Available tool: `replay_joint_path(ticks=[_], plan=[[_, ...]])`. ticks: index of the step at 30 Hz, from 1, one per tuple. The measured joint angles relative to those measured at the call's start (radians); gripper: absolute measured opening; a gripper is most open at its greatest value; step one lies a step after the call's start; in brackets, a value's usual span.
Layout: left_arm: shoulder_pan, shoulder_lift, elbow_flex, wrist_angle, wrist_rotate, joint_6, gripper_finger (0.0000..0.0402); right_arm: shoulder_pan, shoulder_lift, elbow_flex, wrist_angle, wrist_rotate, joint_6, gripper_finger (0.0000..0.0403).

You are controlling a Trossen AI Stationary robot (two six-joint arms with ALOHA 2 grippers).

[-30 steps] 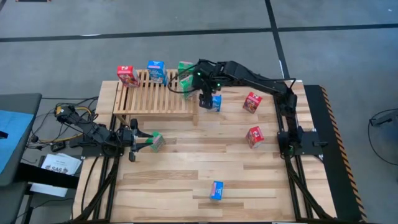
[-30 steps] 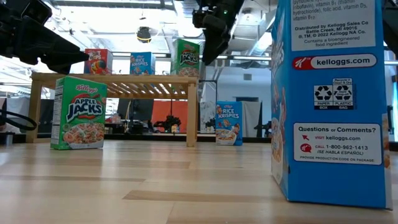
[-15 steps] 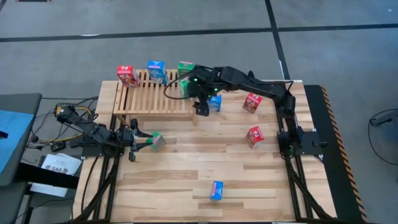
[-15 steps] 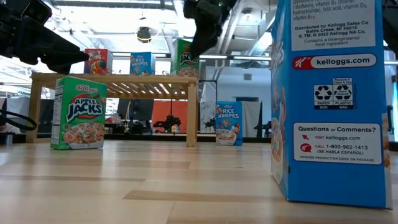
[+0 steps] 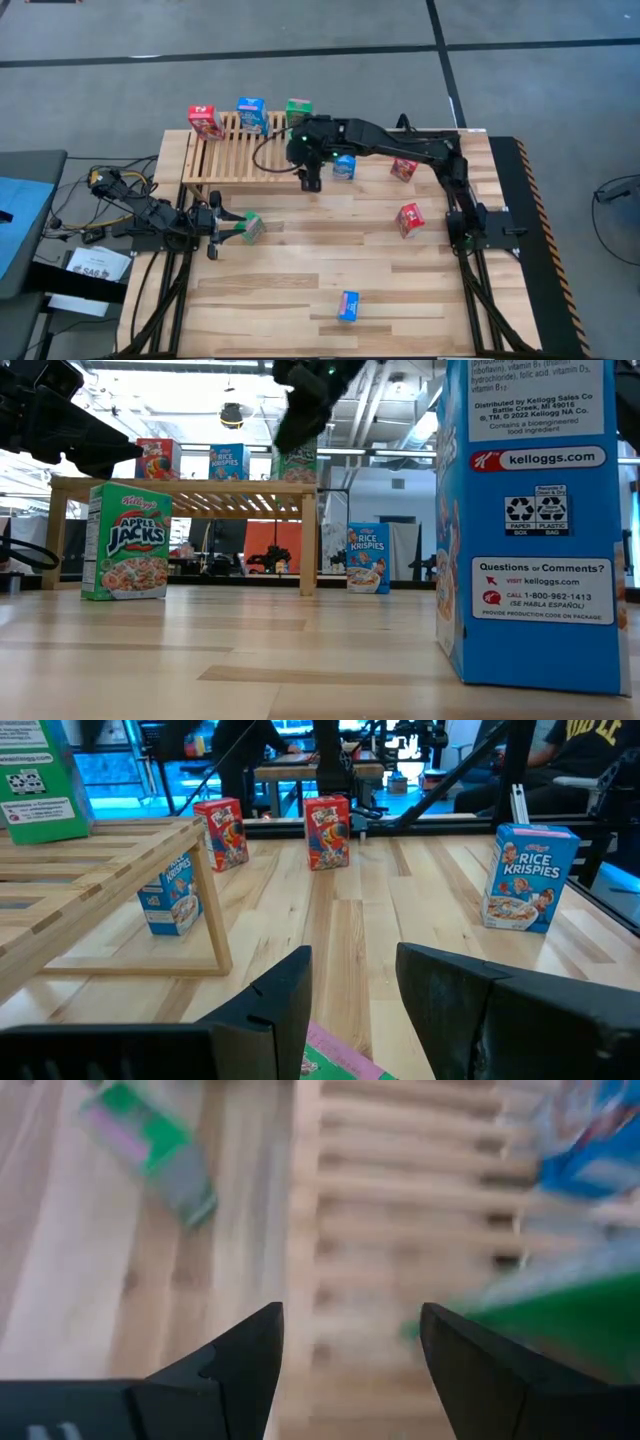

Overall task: Stack cereal on shelf
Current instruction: Put the bottom green cereal box on the shelf aligned with the green cereal box

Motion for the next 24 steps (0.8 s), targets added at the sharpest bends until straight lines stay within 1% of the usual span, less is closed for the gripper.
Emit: replay_joint_path(ticks=[2, 12, 18, 21, 24], plan=[[0.000, 0.000, 0.000, 0.000, 0.000, 0.000, 0.0138, -0.006, 0.005, -0.004, -0.020, 0.012, -0.001, 0.0261], [0.000, 0.000, 0.000, 0.000, 0.000, 0.000, 0.0138, -0.005, 0.005, -0.004, 0.000, 0.023, 0.031, 0.0261], [0.000, 0.000, 0.000, 0.000, 0.000, 0.000, 0.0138, 0.027, 0.005, -0.004, -0.011, 0.030, 0.064, 0.0261], [0.000, 0.000, 0.000, 0.000, 0.000, 0.000, 0.0138, 0.052, 0.005, 0.019, -0.042, 0.028, 0.081, 0.0261], [0.000, 0.000, 0.000, 0.000, 0.000, 0.000, 0.0138, 0.084, 0.004, 0.049, -0.055, 0.066, 0.081, 0.0261]])
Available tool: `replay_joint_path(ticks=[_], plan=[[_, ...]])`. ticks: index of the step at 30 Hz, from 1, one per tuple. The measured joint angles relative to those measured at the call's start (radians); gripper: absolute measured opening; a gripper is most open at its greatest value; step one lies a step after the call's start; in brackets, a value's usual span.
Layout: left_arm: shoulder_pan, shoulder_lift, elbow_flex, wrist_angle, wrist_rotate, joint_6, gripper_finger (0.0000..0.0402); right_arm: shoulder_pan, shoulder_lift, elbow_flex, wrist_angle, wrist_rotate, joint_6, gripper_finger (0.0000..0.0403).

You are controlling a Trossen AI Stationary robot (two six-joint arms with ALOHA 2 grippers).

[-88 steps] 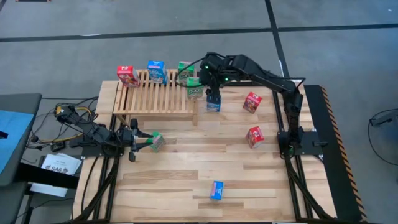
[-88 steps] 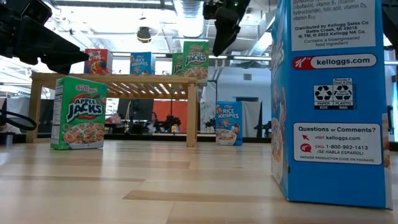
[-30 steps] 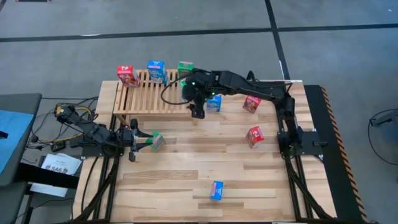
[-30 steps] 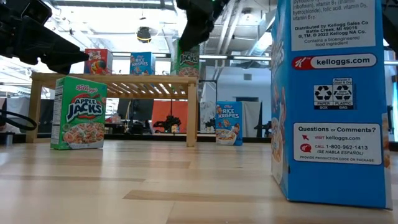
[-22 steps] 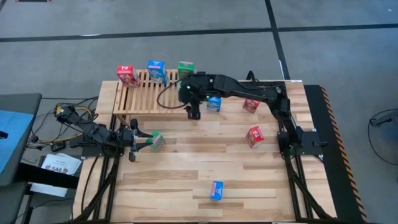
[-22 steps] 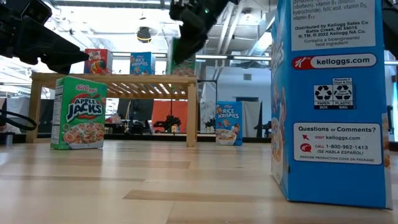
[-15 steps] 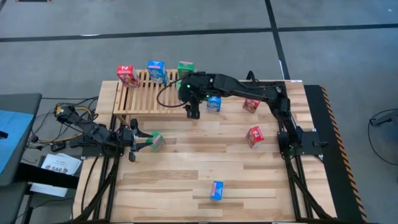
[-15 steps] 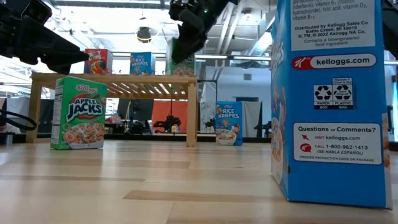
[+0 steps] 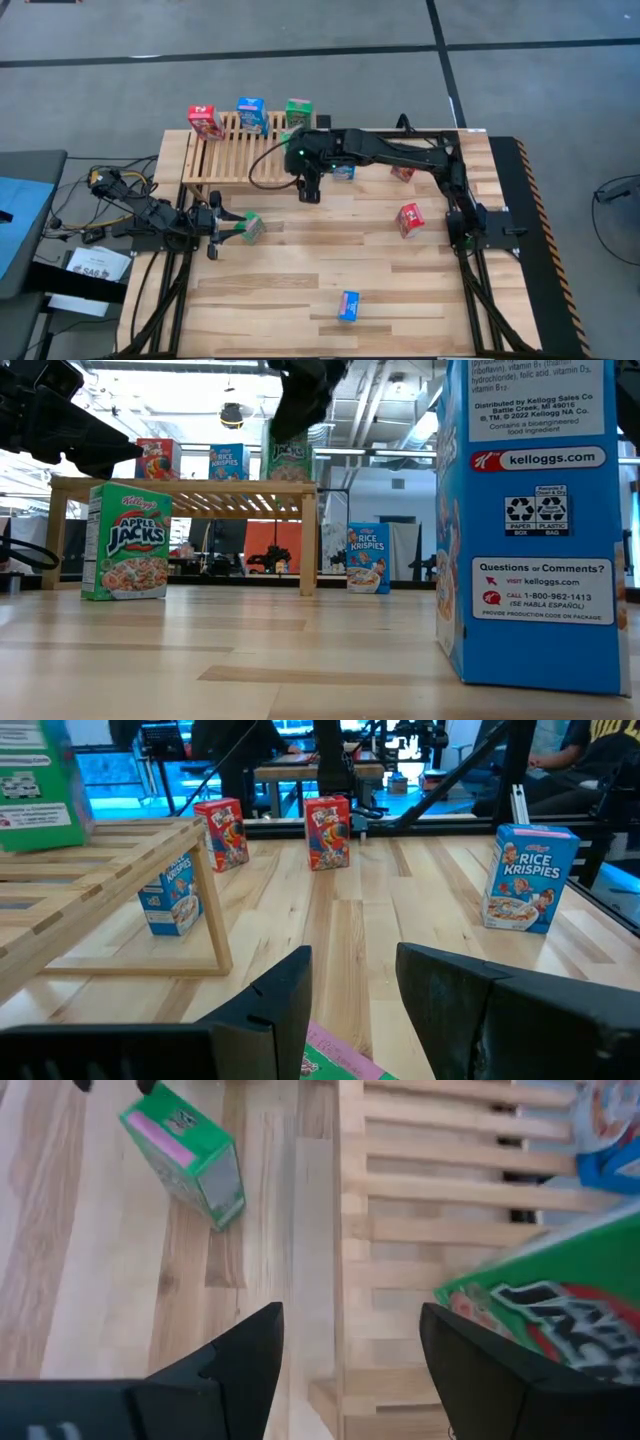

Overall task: Stack cereal on shelf
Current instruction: Put the bottom green cereal box on the shelf aligned with the green cereal box

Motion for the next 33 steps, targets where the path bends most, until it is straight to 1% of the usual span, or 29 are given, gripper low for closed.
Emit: replay_joint_path(ticks=[4, 8, 14, 17, 20, 23, 28, 30, 33], plan=[[0.000, 0.000, 0.000, 0.000, 0.000, 0.000, 0.0138, 0.031, 0.000, 0.034, -0.016, 0.066, -0.047, 0.0261], [0.000, 0.000, 0.000, 0.000, 0.000, 0.000, 0.0138, 0.029, 0.000, 0.068, -0.004, 0.067, -0.102, 0.0261], [0.000, 0.000, 0.000, 0.000, 0.000, 0.000, 0.0138, 0.037, 0.000, 0.077, 0.102, 0.067, -0.240, 0.0261], [0.000, 0.000, 0.000, 0.000, 0.000, 0.000, 0.0138, 0.035, 0.000, 0.084, 0.109, 0.095, -0.292, 0.0261], [0.000, 0.000, 0.000, 0.000, 0.000, 0.000, 0.0138, 0.033, 0.001, 0.120, 0.101, 0.126, -0.321, 0.0261], [0.000, 0.000, 0.000, 0.000, 0.000, 0.000, 0.0138, 0.032, -0.005, 0.125, 0.156, 0.137, -0.360, 0.0261], [0.000, 0.000, 0.000, 0.000, 0.000, 0.000, 0.0138, -0.002, -0.026, 0.124, 0.170, 0.138, -0.363, 0.0261], [0.000, 0.000, 0.000, 0.000, 0.000, 0.000, 0.0138, -0.019, -0.026, 0.124, 0.161, 0.134, -0.339, 0.0261], [0.000, 0.000, 0.000, 0.000, 0.000, 0.000, 0.0138, -0.040, -0.016, 0.122, 0.133, 0.076, -0.296, 0.0261]])
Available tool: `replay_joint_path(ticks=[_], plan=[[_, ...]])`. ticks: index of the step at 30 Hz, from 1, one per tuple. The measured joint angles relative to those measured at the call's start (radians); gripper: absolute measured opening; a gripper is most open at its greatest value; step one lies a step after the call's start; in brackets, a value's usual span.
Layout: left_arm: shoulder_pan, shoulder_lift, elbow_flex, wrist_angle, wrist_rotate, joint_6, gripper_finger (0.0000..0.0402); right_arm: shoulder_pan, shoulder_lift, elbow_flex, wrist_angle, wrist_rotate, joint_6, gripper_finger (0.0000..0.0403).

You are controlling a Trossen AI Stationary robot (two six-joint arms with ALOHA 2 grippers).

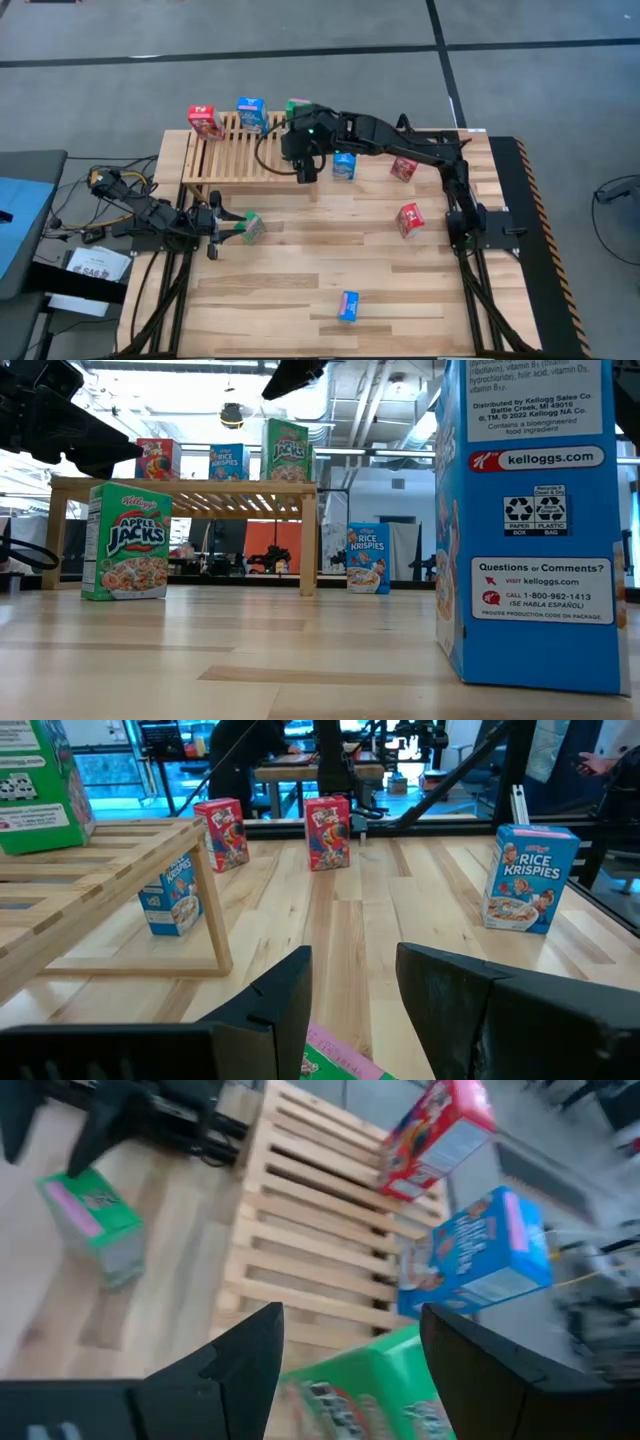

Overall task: Stack cereal on shelf
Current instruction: Put the bottom green cereal box on the shelf aligned with the green cereal box

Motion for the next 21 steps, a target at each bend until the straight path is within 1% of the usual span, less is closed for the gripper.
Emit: replay_joint_path(ticks=[4, 6, 11, 18, 21], plan=[[0.000, 0.000, 0.000, 0.000, 0.000, 0.000, 0.0138, -0.006, 0.029, -0.005, -0.036, -0.012, 0.010, 0.0261], [0.000, 0.000, 0.000, 0.000, 0.000, 0.000, 0.0138, -0.003, 0.047, -0.002, -0.019, -0.011, 0.015, 0.0261], [0.000, 0.000, 0.000, 0.000, 0.000, 0.000, 0.0138, 0.006, 0.056, 0.000, -0.041, -0.020, 0.042, 0.0261], [0.000, 0.000, 0.000, 0.000, 0.000, 0.000, 0.0138, 0.010, 0.062, -0.001, -0.035, 0.005, 0.047, 0.0261], [0.000, 0.000, 0.000, 0.000, 0.000, 0.000, 0.0138, -0.001, 0.062, -0.002, -0.034, 0.045, 0.067, 0.0261]])
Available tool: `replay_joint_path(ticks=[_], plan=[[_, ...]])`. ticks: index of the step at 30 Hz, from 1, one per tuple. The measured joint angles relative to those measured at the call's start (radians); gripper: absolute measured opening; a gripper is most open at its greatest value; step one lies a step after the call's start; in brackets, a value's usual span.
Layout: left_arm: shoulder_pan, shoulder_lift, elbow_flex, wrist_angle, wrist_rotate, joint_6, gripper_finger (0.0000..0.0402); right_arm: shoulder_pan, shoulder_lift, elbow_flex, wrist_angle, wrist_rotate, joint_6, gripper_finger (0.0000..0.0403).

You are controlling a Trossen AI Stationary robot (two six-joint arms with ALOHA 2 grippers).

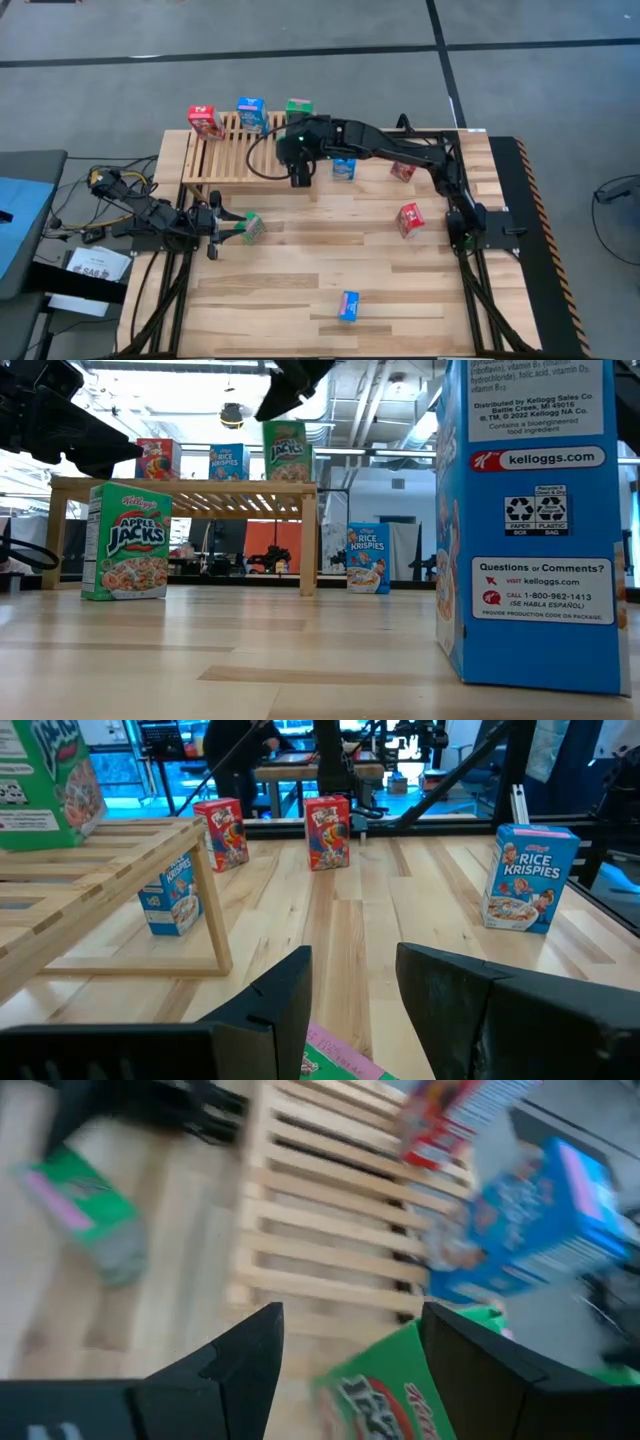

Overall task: Stack cereal on shelf
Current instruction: Put the bottom green cereal box on the shelf aligned with the green cereal box

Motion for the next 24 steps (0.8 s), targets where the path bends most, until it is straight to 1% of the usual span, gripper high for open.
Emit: replay_joint_path(ticks=[2, 13, 24], plan=[[0.000, 0.000, 0.000, 0.000, 0.000, 0.000, 0.0138, -0.007, 0.000, 0.000, 0.002, 0.018, 0.005, 0.0261], [0.000, 0.000, 0.000, 0.000, 0.000, 0.000, 0.0138, -0.024, 0.001, -0.001, 0.054, 0.018, 0.000, 0.0261], [0.000, 0.000, 0.000, 0.000, 0.000, 0.000, 0.0138, -0.025, 0.000, -0.001, 0.057, 0.018, -0.001, 0.0261]])
